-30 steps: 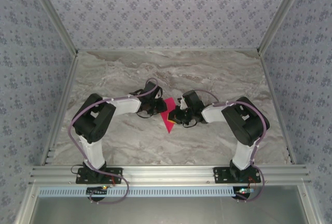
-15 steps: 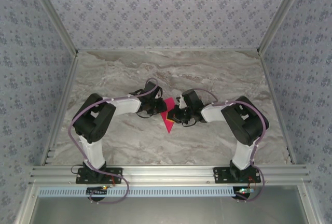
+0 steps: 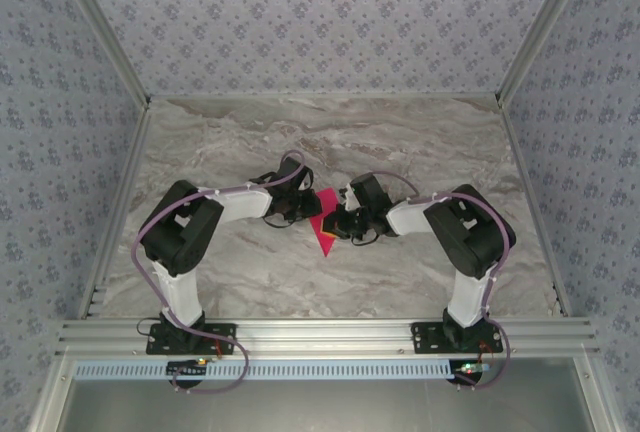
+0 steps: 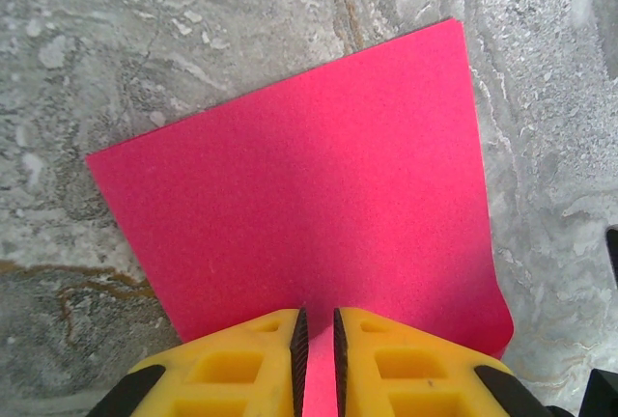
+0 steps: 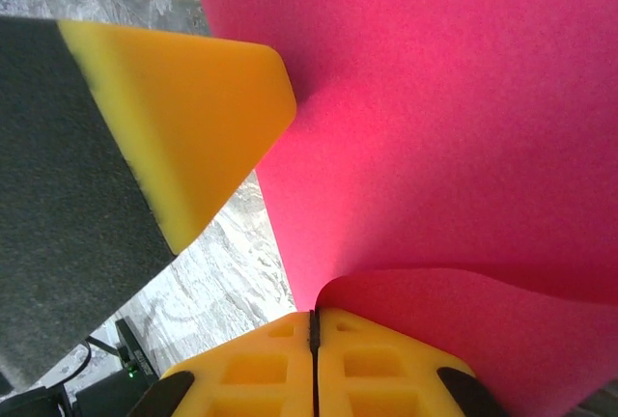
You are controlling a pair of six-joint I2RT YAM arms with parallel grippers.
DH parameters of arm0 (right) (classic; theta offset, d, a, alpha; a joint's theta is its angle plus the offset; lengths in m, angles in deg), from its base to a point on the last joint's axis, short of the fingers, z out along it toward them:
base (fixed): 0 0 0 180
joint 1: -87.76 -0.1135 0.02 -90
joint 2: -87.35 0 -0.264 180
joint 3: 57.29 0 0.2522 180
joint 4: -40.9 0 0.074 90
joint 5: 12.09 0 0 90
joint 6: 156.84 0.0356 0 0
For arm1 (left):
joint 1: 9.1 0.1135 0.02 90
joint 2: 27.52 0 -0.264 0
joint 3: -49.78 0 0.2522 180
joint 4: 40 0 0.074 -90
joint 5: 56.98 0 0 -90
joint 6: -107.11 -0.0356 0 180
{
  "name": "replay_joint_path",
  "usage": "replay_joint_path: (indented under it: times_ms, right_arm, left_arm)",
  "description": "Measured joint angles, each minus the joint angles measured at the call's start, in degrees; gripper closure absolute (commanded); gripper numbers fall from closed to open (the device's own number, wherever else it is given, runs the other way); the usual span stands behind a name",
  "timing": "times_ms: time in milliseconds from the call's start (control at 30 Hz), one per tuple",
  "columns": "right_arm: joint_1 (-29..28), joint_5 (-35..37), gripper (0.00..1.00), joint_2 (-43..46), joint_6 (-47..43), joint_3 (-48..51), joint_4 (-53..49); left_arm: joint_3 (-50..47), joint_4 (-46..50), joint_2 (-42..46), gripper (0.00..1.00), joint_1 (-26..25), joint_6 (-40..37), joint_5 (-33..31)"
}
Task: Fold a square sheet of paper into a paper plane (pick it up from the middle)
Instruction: Third fold the triangle at the center of the table.
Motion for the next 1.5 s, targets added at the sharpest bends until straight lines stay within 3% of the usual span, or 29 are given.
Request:
replay_joint_path:
  times_ms: [1500]
  right_arm:
    - [0.02,-0.92,0.94,-0.66,-1.95,-0.20,0.92]
  left_arm:
    - [0.00,0.35,-0.04,0.85,0.02,-0.02,-0.20]
